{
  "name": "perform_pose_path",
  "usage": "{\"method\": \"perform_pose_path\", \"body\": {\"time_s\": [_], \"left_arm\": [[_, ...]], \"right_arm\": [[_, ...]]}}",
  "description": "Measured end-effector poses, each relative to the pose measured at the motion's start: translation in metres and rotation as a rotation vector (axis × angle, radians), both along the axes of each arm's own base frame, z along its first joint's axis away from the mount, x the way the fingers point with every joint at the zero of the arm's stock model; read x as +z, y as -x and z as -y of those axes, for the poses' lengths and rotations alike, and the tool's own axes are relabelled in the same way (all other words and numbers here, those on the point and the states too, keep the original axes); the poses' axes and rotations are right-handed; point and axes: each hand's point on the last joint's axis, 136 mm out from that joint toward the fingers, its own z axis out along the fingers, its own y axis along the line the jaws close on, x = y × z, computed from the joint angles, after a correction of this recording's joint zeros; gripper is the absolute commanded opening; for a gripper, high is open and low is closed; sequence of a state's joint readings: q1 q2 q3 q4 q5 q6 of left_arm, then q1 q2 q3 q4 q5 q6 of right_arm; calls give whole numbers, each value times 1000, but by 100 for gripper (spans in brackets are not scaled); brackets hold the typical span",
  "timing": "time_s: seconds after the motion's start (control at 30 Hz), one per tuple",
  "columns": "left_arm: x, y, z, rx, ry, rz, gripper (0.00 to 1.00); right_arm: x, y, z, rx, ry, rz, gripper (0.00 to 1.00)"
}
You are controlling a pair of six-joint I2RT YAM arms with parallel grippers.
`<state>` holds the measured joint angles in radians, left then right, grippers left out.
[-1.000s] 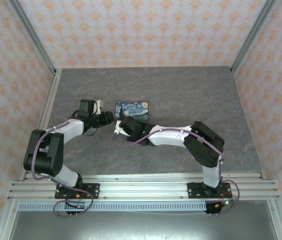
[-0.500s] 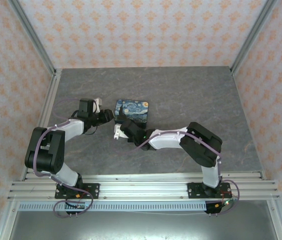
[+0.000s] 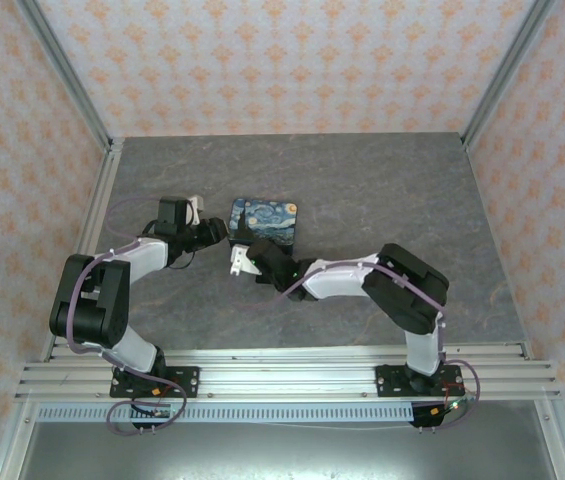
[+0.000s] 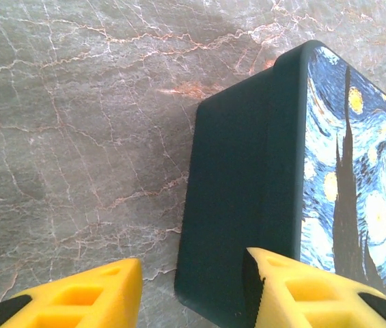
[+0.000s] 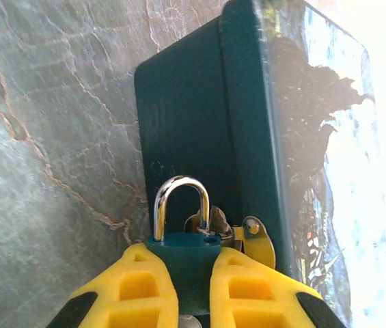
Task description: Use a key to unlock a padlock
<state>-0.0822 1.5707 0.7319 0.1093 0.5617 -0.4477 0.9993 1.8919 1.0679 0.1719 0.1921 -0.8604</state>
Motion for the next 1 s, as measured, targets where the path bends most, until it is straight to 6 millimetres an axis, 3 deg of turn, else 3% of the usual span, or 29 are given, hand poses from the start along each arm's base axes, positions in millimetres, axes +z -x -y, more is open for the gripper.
{"method": "perform_pose_path", "body": {"time_s": [0.2,0.4,0.53,0.8,0.9,1.0], "left_arm": [[1,0,1,-6,5,2,44],[-10,25,26,-96,48,-88,44],[-14,31,26,-100,51,-116,44],[-6,38,25,-110,42,-120,45],[0,41,24,-115,33,-113,45],[8,46,20,-109,14,-106,46]], "right_arm": [[12,-4,2,-113,-164,-415,0],[56,-1,-49,-60,-446,-750,0],[40,13,-52,-84,-451,-909,0],[8,26,-22,-215,-406,-926,0],[18,24,-8,-262,-425,-867,0],[43,18,1,-285,-478,-788,0]]}}
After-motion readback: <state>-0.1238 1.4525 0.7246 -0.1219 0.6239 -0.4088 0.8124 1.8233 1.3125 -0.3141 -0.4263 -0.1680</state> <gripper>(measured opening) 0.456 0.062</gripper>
